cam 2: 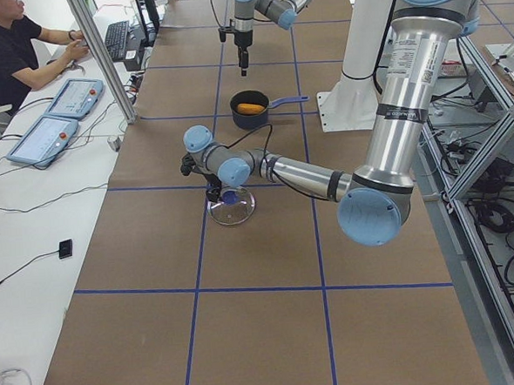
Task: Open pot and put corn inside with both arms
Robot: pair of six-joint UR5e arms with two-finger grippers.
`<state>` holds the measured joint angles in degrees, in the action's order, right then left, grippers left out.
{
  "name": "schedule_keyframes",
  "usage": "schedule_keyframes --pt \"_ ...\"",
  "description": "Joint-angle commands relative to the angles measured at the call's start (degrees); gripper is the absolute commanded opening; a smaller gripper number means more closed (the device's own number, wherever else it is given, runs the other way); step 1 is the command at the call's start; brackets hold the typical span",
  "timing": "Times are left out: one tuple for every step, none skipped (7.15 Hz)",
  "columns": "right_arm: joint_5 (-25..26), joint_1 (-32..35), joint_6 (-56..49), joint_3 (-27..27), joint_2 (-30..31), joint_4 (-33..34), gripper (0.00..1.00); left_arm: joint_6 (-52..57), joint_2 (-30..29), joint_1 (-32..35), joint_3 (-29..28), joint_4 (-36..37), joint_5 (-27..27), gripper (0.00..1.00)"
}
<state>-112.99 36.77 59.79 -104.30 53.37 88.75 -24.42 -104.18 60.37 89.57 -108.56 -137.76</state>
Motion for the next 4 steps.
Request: schedule_keyframes --pt "0.0 2.4 -1.6 -0.4 2.1 -0.2 1.0 0.7 -0.2 5.3 0.9 0.0 -0.1 1.0" --pt "0.2 4.3 -4.3 -0.1 3.6 -2.2 1.0 4.9 -0.2 6.4 1.0 0.4 0.0 1.0" --pt "0.1 6.5 -6.5 0.1 7.1 -5.8 1.0 8.7 0.2 8.9 0.6 0.6 0.0 1.0" --pt "0.2 9.3 -11.5 1.4 8.2 -5.9 1.0 13.0 1.2 11.8 0.0 0.7 0.0 1.0"
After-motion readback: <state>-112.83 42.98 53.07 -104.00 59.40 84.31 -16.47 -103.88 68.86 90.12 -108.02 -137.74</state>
